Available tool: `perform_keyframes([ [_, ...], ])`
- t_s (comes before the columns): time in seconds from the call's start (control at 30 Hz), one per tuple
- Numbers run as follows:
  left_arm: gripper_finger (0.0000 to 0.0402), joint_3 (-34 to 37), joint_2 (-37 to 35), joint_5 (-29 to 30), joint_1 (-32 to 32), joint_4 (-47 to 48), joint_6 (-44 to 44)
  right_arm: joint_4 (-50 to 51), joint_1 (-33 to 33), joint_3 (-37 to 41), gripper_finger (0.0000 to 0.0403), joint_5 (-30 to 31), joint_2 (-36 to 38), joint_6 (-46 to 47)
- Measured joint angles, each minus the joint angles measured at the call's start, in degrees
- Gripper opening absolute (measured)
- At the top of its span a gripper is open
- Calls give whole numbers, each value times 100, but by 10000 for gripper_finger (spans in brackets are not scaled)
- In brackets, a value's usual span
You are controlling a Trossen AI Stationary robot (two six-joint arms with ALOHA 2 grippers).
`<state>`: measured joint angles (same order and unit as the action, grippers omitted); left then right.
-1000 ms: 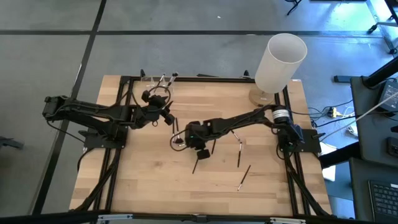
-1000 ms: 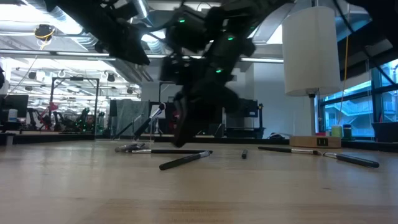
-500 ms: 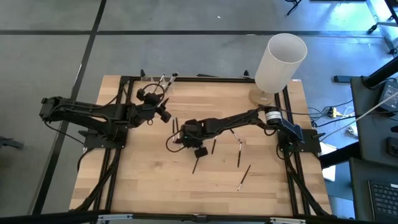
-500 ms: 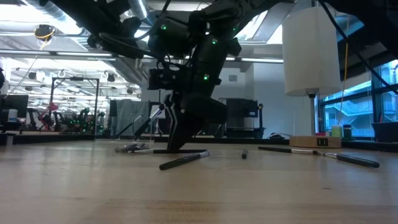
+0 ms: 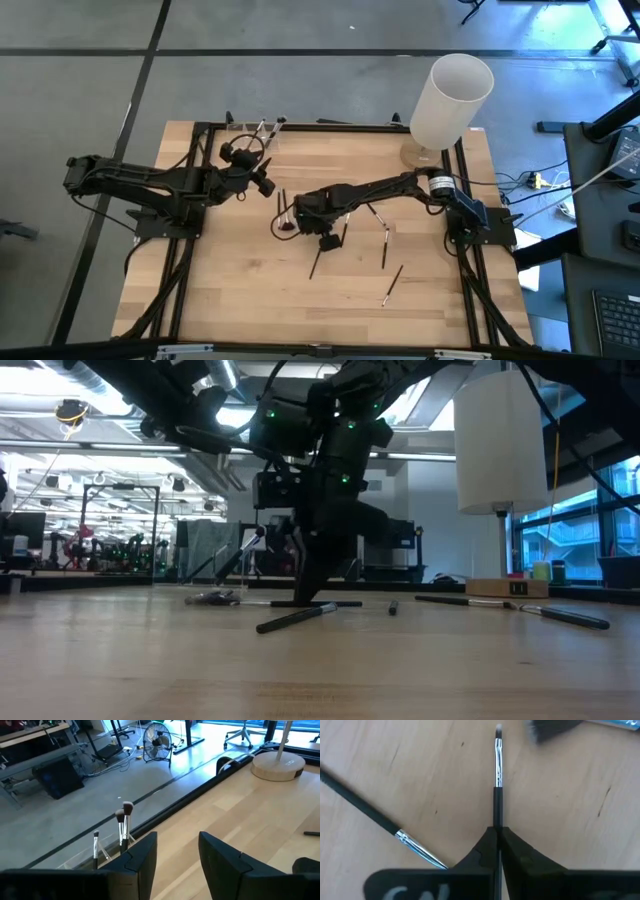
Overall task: Put items in baskets/containers
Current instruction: Put the black eyeshadow brush into the transparent organizer
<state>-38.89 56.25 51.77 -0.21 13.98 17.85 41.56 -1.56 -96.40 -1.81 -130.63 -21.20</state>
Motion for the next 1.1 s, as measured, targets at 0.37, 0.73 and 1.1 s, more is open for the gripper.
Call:
perform_keyframes([
  [0.37,141,0,2,14,0,58,-9,121,270,-83,17,-797,319,440],
  [0.73,141,1,4,83,0,694,529,-384,788,1185,3,-705,2041,920],
  [1.1,141,7,171,369,0,859,1557,-4877,1198,4857,5,-380,4618,1842],
])
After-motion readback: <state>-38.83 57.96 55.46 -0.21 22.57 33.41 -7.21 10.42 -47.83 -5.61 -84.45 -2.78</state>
